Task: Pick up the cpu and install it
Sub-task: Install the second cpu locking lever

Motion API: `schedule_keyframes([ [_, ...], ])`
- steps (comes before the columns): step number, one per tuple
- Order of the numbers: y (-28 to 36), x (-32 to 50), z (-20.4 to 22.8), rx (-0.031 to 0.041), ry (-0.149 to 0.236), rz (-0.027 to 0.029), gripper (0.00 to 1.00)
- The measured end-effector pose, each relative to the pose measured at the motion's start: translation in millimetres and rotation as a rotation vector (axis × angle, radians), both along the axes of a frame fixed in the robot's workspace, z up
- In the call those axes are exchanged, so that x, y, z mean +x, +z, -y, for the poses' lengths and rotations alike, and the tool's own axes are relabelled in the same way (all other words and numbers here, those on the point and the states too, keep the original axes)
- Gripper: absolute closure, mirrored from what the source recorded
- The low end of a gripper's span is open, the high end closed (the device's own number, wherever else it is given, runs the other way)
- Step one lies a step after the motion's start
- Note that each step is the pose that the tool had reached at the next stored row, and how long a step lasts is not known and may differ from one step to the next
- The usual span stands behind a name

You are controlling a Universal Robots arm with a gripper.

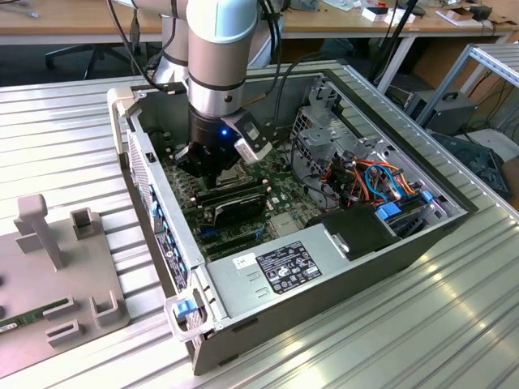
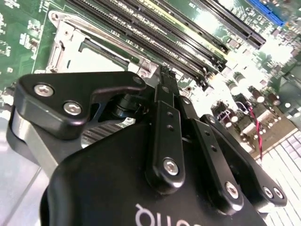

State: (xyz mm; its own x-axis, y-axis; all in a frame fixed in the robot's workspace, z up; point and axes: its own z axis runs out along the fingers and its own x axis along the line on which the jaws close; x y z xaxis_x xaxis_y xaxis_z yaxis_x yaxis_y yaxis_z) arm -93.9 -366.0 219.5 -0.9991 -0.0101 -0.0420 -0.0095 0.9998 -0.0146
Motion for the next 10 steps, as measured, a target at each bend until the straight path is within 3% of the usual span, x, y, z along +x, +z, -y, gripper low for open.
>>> schedule_keyframes([
  [1,3.7,0.0,0.0,-0.0003,0.0,0.0,0.89],
  [7,4.4,0.3,0.0,-0.0004,0.0,0.0,0.89],
  [10,4.4,4.2,0.0,-0.0003,0.0,0.0001,0.89],
])
